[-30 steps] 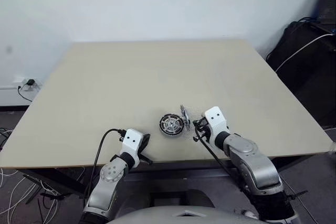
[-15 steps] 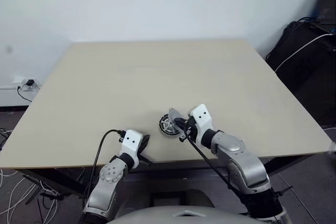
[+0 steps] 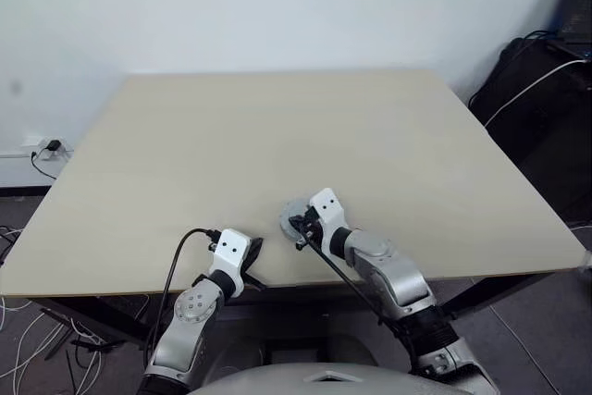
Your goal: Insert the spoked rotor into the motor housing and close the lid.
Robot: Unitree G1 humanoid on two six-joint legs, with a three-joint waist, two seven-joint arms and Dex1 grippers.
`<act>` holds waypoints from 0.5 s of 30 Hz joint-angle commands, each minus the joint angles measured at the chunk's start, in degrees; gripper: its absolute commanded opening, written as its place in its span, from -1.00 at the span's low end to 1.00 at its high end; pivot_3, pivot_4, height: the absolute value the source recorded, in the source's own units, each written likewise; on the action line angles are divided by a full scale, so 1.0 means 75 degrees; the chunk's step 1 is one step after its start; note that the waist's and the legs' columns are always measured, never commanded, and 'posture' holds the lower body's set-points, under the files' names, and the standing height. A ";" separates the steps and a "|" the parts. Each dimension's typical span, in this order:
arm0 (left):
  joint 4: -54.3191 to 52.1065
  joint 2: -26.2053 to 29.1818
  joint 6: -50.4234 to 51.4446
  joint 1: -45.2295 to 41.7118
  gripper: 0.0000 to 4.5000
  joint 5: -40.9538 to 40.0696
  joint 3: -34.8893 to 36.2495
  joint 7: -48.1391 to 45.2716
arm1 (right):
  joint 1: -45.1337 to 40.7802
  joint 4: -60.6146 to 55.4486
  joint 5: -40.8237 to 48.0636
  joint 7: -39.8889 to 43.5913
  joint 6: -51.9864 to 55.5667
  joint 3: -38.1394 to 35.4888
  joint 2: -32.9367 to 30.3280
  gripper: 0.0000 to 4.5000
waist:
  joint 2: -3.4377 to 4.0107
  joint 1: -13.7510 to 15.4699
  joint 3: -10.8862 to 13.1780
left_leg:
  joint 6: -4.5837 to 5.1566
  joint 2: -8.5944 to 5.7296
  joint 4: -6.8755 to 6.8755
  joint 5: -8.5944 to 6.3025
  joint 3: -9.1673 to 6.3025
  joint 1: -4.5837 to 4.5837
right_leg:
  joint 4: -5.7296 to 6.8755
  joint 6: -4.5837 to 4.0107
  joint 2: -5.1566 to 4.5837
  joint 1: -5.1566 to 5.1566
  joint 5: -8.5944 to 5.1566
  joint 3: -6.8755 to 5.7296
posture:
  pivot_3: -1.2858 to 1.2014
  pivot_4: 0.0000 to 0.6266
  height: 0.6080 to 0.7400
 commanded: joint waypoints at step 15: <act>-0.0283 -0.0068 -0.0091 -0.0009 -1.00 -0.0067 -0.0015 0.0070 | 0.0247 -0.1576 0.0647 0.0689 -0.0323 -0.0333 -0.0307 -0.12 | 0.0017 -0.0003 -0.0030 | 0.0001 0.0000 0.0001 -0.0001 0.0000 0.0000 | -0.0001 0.0002 -0.0001 0.0002 -0.0001 0.0000 | 0.03 -1.00 1.00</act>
